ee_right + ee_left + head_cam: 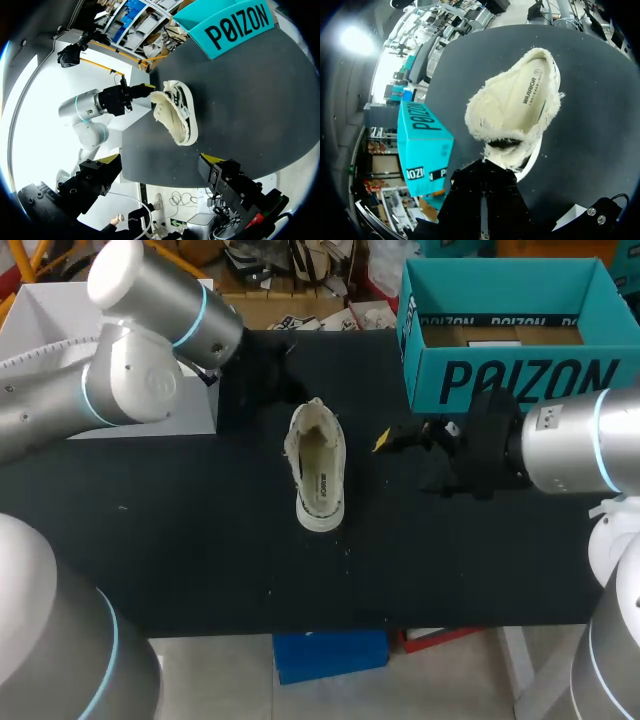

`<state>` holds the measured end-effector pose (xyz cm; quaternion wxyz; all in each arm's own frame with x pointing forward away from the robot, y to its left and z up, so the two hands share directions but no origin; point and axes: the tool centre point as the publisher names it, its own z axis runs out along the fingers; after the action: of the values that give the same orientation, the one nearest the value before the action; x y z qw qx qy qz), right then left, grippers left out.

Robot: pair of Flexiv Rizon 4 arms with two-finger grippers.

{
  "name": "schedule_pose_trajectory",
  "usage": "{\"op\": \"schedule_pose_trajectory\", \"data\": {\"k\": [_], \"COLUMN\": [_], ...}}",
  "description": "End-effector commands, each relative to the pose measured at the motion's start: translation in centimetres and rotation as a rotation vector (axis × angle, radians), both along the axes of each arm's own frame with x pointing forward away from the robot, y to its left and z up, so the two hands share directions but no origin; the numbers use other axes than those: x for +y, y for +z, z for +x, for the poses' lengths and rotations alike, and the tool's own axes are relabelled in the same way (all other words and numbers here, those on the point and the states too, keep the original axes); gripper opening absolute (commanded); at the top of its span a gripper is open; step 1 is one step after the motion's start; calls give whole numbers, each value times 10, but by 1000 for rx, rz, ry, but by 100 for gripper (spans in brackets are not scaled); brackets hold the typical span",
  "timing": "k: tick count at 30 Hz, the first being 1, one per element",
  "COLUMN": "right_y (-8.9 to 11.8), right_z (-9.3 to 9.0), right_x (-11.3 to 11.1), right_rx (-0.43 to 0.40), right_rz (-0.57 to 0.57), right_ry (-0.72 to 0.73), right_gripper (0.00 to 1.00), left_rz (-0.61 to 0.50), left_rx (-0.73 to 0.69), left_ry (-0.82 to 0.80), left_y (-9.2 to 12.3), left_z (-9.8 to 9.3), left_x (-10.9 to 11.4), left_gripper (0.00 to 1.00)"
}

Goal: Take the shoe out of the shoebox, open the shoe tongue, remove and reinsert the insole, then place the shoe into the shoebox

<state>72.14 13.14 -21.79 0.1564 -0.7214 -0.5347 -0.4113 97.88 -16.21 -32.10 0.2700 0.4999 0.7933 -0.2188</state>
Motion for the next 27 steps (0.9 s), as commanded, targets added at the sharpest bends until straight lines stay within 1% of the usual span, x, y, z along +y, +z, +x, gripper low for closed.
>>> {"op": "schedule_pose_trajectory", "data": {"k": [1, 6, 9, 11, 15, 18, 21, 27], "right_y": [0, 0, 0, 0, 0, 0, 0, 0], "right_z": [0, 0, 0, 0, 0, 0, 0, 0], "right_x": [1, 1, 1, 1, 1, 1, 1, 1], "right_rx": [0, 0, 0, 0, 0, 0, 0, 0], "right_rz": [-3, -3, -3, -3, -3, -3, -3, -3], "right_ry": [-2, -2, -2, -2, -2, -2, -2, -2], "right_gripper": [100, 100, 100, 100, 100, 100, 100, 100], "left_rz": [-18, -19, -8, -3, 3, 5, -1, 25], "left_rx": [-5, -1, 16, 29, 48, 58, 55, 8], "left_ry": [-26, -63, -94, -105, -117, -124, -129, -126], "left_y": [-7, -7, -13, -18, -26, -28, -22, -1], "left_z": [-11, -33, -54, -65, -79, -86, -90, -87], "left_x": [-11, -10, -11, -12, -16, -19, -15, 13], "left_gripper": [0, 0, 0, 0, 0, 0, 0, 0]}}
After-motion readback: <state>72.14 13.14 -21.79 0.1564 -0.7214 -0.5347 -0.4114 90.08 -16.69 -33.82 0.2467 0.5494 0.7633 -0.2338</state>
